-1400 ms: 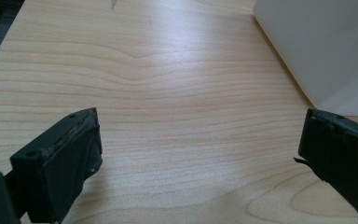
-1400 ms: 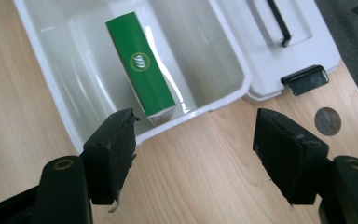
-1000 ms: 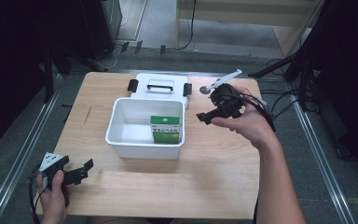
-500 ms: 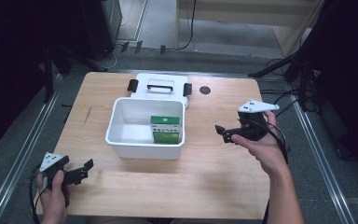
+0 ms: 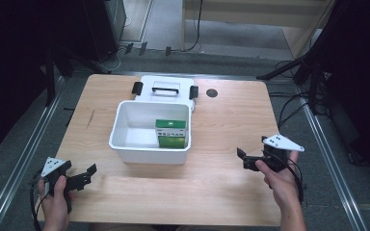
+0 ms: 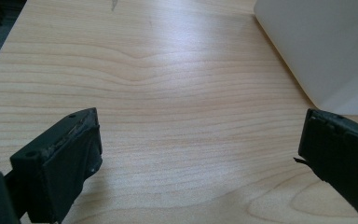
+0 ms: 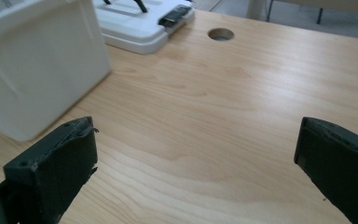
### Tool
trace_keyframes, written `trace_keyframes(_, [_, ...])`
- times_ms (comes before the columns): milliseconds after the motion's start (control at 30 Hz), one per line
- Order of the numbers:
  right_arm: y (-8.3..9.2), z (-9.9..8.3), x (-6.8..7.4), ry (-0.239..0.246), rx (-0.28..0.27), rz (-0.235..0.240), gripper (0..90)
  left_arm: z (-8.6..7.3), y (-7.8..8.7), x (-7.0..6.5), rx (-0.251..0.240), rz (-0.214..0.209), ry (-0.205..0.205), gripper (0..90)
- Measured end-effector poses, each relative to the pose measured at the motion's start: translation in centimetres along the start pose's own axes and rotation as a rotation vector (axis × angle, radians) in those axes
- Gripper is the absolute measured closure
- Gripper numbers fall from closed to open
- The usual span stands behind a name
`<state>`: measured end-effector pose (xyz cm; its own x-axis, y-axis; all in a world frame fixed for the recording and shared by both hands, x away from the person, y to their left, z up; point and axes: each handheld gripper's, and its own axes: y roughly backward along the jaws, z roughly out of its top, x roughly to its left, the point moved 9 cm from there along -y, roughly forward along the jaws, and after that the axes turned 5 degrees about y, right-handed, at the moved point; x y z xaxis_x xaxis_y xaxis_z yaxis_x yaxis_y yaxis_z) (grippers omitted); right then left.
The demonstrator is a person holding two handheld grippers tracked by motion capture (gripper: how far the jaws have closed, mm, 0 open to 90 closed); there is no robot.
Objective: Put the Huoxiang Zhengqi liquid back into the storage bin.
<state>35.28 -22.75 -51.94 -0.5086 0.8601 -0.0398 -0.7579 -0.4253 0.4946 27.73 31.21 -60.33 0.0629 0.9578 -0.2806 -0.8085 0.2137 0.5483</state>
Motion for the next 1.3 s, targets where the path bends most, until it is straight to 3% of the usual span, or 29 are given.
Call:
trace_keyframes(300, [0.5, -4.8, -2.0, -0.063, 0.026, -0.052, 0.0, 0.0, 0.0, 0.0, -0.001, -0.002, 0.006, 0.3])
trace_keyframes(800, [3.7, -10.0, -4.2, -0.150, 0.042, -0.130, 0.0, 0.0, 0.0, 0.0, -0.001, -0.004, 0.010, 0.3])
trace_keyframes(1000, [4.9, -11.4, -4.7, -0.162, 0.044, -0.168, 0.4, 0.0, 0.0, 0.0, 0.002, -0.004, 0.006, 0.3])
trace_keyframes(1133, [5.3, -11.9, -4.8, -0.158, 0.046, -0.168, 0.4, 0.0, 0.0, 0.1, 0.000, -0.002, 0.006, 0.3])
trace_keyframes(1300, [5.8, -11.9, -5.0, -0.187, 0.007, -0.168, 0.4, 0.0, -0.1, 0.0, 0.001, 0.002, 0.003, 0.3])
